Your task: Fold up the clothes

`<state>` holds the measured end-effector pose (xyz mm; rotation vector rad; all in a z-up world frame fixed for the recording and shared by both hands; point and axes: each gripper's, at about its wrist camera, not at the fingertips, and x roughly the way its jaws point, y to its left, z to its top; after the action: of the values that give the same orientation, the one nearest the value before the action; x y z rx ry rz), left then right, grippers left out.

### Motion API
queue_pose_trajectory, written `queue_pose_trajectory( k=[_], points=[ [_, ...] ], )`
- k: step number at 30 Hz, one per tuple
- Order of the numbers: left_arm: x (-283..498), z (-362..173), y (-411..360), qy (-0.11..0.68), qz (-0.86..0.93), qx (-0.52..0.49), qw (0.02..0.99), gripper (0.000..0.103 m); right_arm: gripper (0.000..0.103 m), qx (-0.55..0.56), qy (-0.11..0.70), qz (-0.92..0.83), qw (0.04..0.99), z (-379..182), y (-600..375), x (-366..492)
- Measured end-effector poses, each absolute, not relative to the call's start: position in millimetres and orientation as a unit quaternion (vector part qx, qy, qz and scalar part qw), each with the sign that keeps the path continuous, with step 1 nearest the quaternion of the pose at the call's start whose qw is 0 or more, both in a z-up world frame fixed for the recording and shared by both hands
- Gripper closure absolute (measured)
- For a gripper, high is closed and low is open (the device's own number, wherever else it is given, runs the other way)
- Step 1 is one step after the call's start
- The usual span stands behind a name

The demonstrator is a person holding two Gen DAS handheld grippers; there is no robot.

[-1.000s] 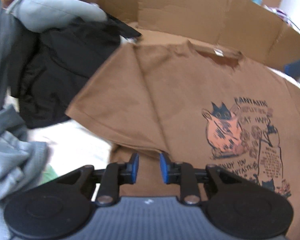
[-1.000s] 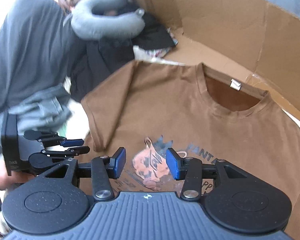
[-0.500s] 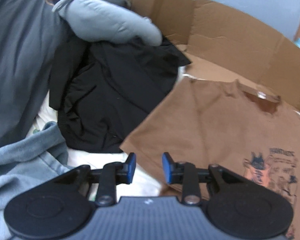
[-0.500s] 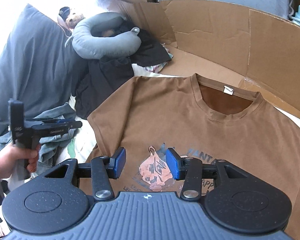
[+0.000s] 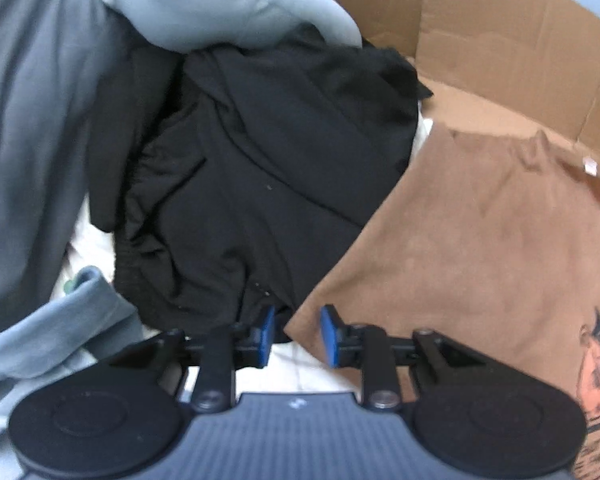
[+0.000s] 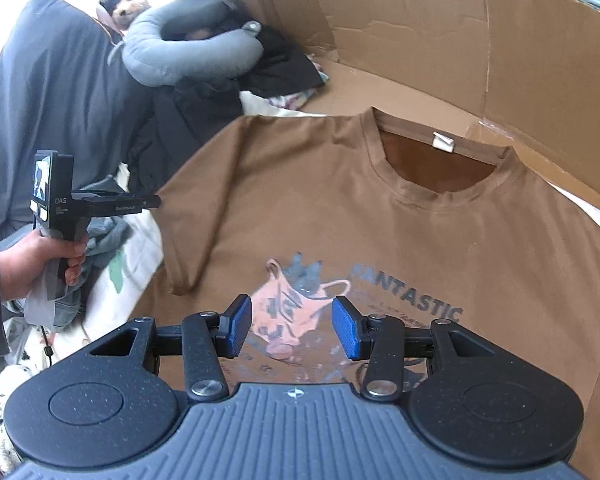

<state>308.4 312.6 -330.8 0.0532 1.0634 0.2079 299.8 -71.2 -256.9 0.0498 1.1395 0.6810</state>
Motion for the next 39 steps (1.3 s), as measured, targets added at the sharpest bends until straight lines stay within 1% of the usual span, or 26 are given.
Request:
queue_pose_trajectory(
  k=[5,8,10,11,15,30,35,39],
  points=[
    [312,-345,313,0.503,0.101,0.023,0.858,0.074,0.051,0.047,0.525,0.294,0.797,-262,-80,312],
    [311,-347,314,0.503,0.097,0.024,0.859,0.074,0.051,0.044,0.529,0.29,0.796,-267,-80,314],
    [309,-346,315,0.503,0.09,0.018,0.86,0.081,0.051,0.038,0.533,0.293,0.793,-270,-77,314],
    [308,-345,316,0.502,0.086,0.015,0.86,0.088,0.051,0.035,0.534,0.295,0.792,-271,-76,314],
    [302,-339,313,0.5,0.08,0.019,0.862,0.096,0.051,0.032,0.529,0.305,0.791,-267,-67,315],
    [276,-301,307,0.492,0.057,-0.002,0.869,0.099,0.051,0.038,0.508,0.329,0.795,-252,-30,315],
    [277,-299,295,0.492,0.043,-0.004,0.869,0.099,0.051,0.037,0.502,0.339,0.795,-247,-23,314],
    [285,-286,290,0.485,0.03,-0.022,0.874,0.1,0.051,0.041,0.5,0.34,0.795,-246,-20,314]
  ],
)
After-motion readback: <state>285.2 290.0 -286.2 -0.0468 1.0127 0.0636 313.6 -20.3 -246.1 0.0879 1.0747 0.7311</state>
